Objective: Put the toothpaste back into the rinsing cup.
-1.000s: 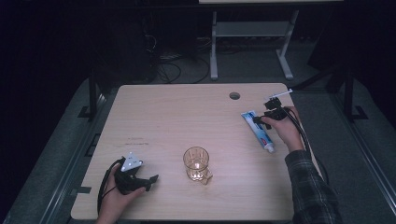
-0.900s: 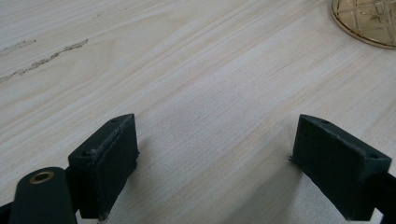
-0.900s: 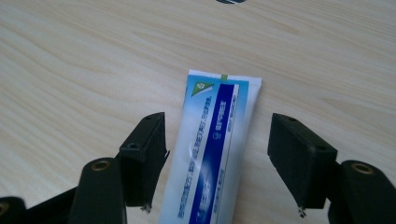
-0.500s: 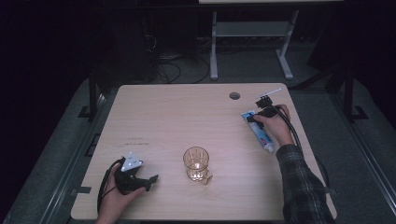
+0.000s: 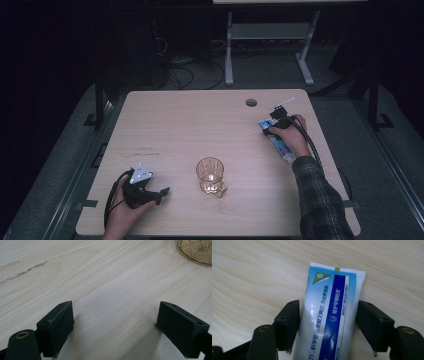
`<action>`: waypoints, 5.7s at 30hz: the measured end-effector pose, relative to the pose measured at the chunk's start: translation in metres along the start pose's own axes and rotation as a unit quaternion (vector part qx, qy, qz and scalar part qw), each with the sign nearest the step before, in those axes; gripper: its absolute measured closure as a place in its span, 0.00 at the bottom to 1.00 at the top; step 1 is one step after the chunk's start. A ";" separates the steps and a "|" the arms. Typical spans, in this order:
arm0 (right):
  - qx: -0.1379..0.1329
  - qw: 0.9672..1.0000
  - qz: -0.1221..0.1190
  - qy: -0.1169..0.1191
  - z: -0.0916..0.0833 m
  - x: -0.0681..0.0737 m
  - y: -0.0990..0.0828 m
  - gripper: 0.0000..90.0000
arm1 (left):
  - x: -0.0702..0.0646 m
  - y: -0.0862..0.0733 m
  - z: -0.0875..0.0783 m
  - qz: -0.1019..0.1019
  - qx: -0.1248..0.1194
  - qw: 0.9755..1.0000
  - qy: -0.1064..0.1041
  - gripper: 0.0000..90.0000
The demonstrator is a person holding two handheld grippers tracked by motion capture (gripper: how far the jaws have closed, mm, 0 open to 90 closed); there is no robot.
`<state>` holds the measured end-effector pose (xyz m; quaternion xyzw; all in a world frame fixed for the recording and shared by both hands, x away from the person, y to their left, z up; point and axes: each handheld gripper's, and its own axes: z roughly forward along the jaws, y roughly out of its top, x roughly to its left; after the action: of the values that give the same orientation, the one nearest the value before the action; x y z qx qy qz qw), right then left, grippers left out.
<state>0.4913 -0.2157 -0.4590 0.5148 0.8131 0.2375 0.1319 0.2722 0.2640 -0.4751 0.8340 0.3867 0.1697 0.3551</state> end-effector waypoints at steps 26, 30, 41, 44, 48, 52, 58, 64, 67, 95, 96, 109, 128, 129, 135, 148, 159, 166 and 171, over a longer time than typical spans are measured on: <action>0.004 1.000 0.015 -0.011 -0.005 0.007 0.002 0.66 | 0.000 0.000 0.000 0.000 0.000 1.000 -0.001 0.14; -0.002 1.000 0.029 -0.001 -0.008 0.004 0.000 0.74 | 0.000 0.000 0.000 0.000 -0.001 1.000 -0.001 0.14; -0.011 0.998 0.050 0.026 -0.014 -0.003 -0.001 0.80 | 0.000 0.000 0.000 0.000 0.000 1.000 -0.001 0.14; -0.012 0.998 0.051 0.026 -0.017 -0.002 -0.001 0.80 | 0.000 0.000 0.000 0.000 -0.001 1.000 -0.001 0.14; -0.022 0.998 0.053 0.032 -0.022 -0.003 0.000 0.80 | 0.000 0.000 0.000 0.000 -0.001 1.000 -0.001 0.14; -0.032 0.997 0.055 0.036 -0.029 -0.003 0.000 0.80 | 0.000 0.000 0.000 0.000 -0.001 1.000 -0.001 0.14; -0.044 0.997 0.057 0.041 -0.038 -0.003 0.000 0.81 | 0.000 0.000 0.000 0.000 -0.001 1.000 -0.001 0.14; -0.058 0.995 0.059 0.047 -0.049 -0.002 0.000 0.81 | 0.000 0.000 0.000 0.000 -0.001 1.000 -0.001 0.14; -0.063 0.995 0.059 0.048 -0.053 -0.002 0.000 0.81 | 0.000 0.000 0.000 0.000 -0.001 1.000 -0.001 0.14; -0.189 0.977 0.065 0.074 -0.111 -0.008 -0.021 0.82 | -0.001 0.000 0.000 -0.001 -0.001 1.000 -0.001 0.14; -0.192 0.976 0.067 0.075 -0.112 -0.007 -0.023 0.82 | -0.001 0.000 0.000 -0.001 -0.001 1.000 -0.001 0.14; -0.241 0.964 0.058 0.098 -0.134 -0.001 -0.037 0.82 | -0.001 0.000 0.000 -0.001 -0.001 1.000 -0.001 0.14; -0.287 0.950 0.032 0.121 -0.158 0.017 -0.050 0.82 | 0.000 0.000 0.000 0.000 -0.001 1.000 -0.001 0.15; -0.288 0.949 0.031 0.122 -0.159 0.018 -0.050 0.82 | 0.000 0.000 0.000 0.000 -0.001 1.000 -0.001 0.15; -0.297 0.945 0.019 0.135 -0.165 0.027 -0.048 0.82 | -0.001 0.000 0.000 -0.001 -0.002 1.000 -0.001 0.15; -0.317 0.934 -0.006 0.163 -0.180 0.047 -0.043 0.82 | -0.001 0.000 0.000 0.000 -0.003 1.000 -0.002 0.15; -0.333 0.924 -0.029 0.188 -0.192 0.065 -0.039 0.82 | -0.001 0.000 0.000 0.000 -0.002 1.000 -0.002 0.15; -0.342 0.915 -0.048 0.209 -0.199 0.081 -0.036 0.82 | -0.001 0.000 0.000 0.000 -0.001 1.000 -0.002 0.15; -0.344 0.912 -0.056 0.219 -0.201 0.089 -0.034 0.81 | -0.001 0.000 0.000 0.000 -0.002 1.000 -0.002 0.15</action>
<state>0.3339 -0.1982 -0.3029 0.3264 0.7174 0.6011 0.1326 0.2716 0.2638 -0.4752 0.8338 0.3858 0.1683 0.3573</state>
